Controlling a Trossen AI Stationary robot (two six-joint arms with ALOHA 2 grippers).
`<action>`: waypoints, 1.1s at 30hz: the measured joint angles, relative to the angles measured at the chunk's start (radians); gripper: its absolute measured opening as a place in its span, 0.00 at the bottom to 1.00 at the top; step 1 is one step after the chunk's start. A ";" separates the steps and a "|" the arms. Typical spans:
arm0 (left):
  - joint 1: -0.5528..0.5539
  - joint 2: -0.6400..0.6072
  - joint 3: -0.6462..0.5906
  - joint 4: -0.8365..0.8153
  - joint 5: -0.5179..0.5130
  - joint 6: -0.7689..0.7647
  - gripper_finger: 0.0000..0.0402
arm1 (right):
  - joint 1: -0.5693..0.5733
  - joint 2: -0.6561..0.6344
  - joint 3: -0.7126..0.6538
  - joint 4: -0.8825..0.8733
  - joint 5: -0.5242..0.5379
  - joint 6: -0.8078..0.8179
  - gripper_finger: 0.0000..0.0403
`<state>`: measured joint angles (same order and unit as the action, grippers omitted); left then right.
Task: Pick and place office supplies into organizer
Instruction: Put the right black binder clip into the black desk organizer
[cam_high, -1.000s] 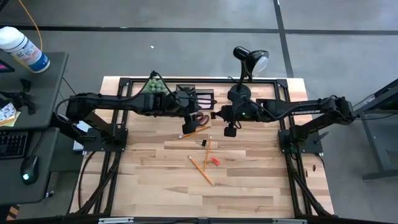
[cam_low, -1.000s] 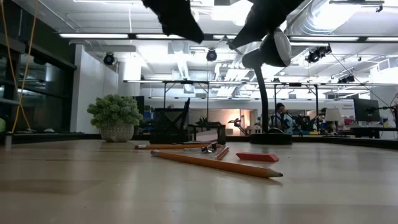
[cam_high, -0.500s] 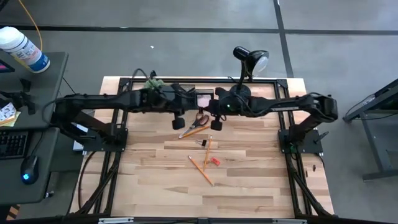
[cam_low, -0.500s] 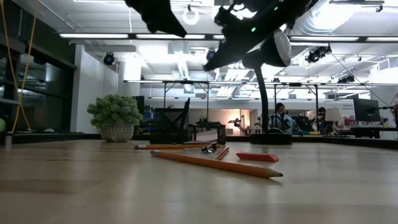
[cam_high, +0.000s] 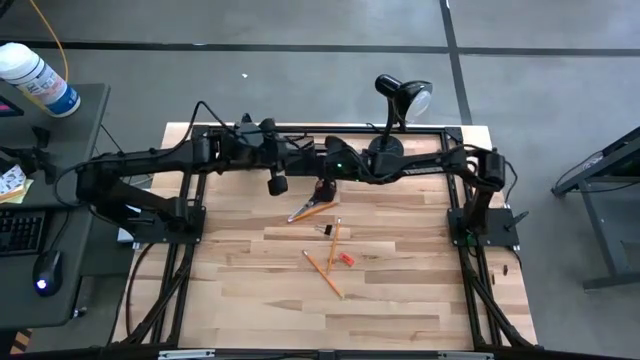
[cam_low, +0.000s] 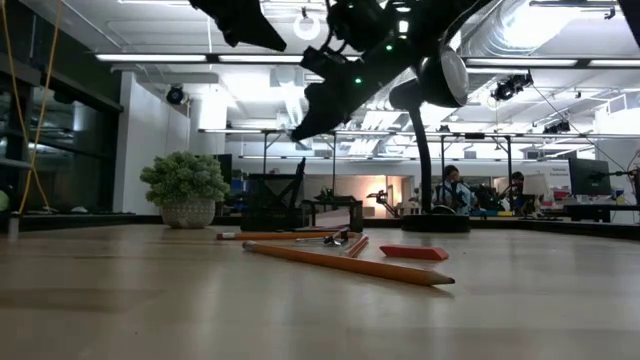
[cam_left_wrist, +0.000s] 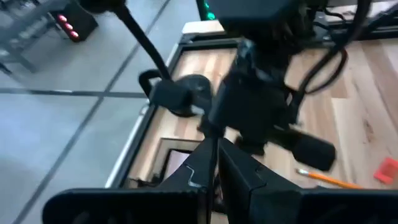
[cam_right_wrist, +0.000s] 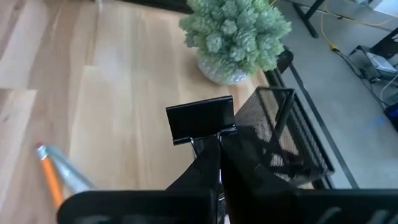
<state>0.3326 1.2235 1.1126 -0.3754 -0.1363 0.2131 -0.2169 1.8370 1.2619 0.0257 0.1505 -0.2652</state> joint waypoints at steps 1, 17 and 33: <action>0.012 -0.004 0.000 0.013 0.009 0.007 0.04 | 0.000 0.012 0.013 0.001 0.004 -0.002 0.00; 0.275 -0.070 0.000 0.144 0.308 0.067 0.01 | 0.000 0.115 0.082 0.003 0.051 -0.005 0.00; 0.277 -0.070 0.000 0.158 0.312 0.078 0.00 | 0.000 0.304 0.403 -0.220 0.080 -0.050 0.00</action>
<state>0.6094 1.1540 1.1130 -0.2176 0.1755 0.2915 -0.2165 2.1411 1.6651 -0.1940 0.2306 -0.3153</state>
